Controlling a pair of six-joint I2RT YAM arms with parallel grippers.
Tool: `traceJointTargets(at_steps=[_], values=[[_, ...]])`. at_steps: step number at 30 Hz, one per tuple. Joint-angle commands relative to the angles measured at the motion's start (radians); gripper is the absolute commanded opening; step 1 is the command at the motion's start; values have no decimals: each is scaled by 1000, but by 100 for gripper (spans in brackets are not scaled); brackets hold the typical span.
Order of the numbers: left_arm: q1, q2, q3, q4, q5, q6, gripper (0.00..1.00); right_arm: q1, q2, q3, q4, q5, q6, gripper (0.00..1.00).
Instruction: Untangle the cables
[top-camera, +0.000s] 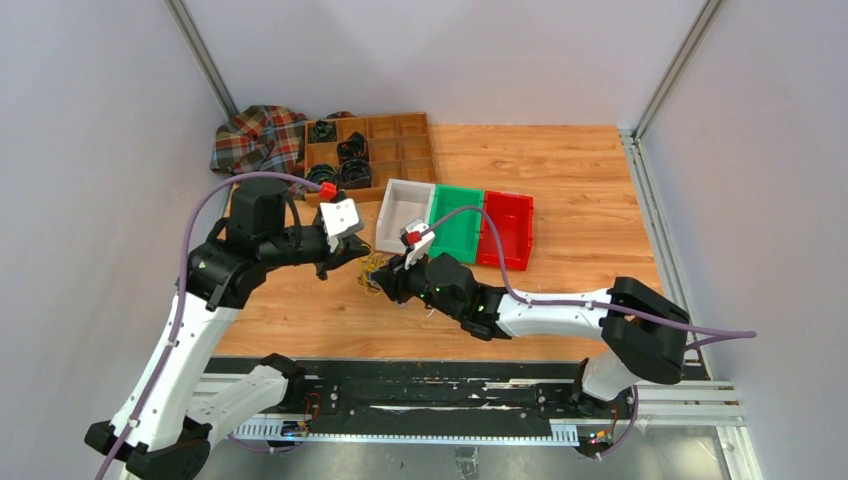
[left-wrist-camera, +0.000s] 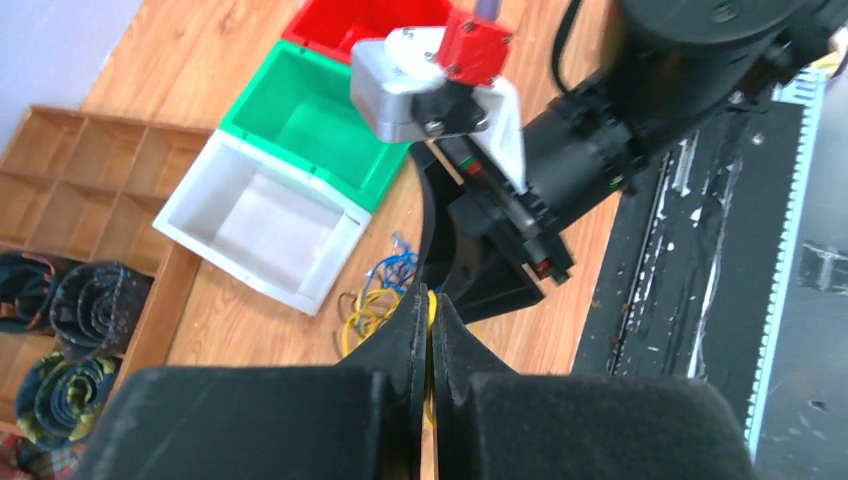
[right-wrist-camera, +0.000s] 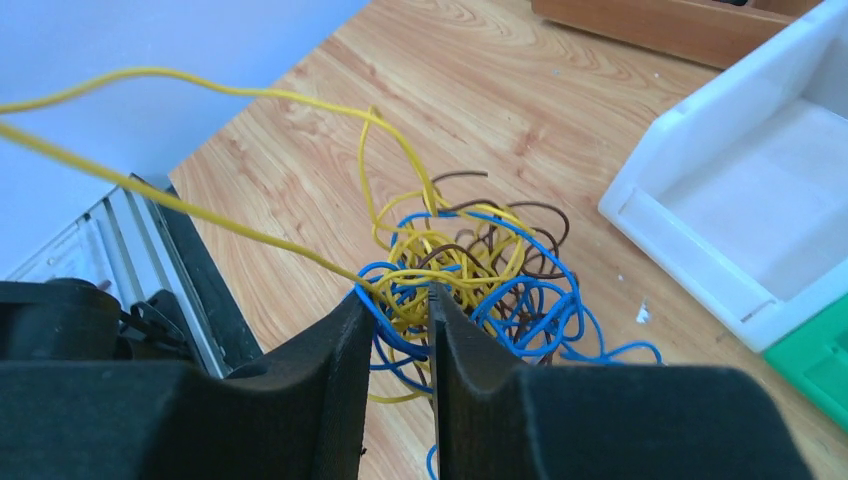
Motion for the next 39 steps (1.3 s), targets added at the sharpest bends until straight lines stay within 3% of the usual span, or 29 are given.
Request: traceJointTargets(at_steps=[1, 9, 16, 23, 39], values=[[-8, -7, 87, -88, 94, -19, 0, -18, 46, 23, 86, -22, 30, 27], [-9, -9, 128, -111, 70, -8, 1, -18, 19, 3, 115, 17, 16, 32], [-10, 2, 146, -118, 50, -5, 0, -12, -5, 8, 115, 62, -40, 49], [-11, 11, 151, -156, 14, -1, 0, -1, -45, 16, 127, 175, -116, 52], [-19, 49, 216, -174, 44, -90, 0, 16, 11, 54, 186, 123, -134, 51]])
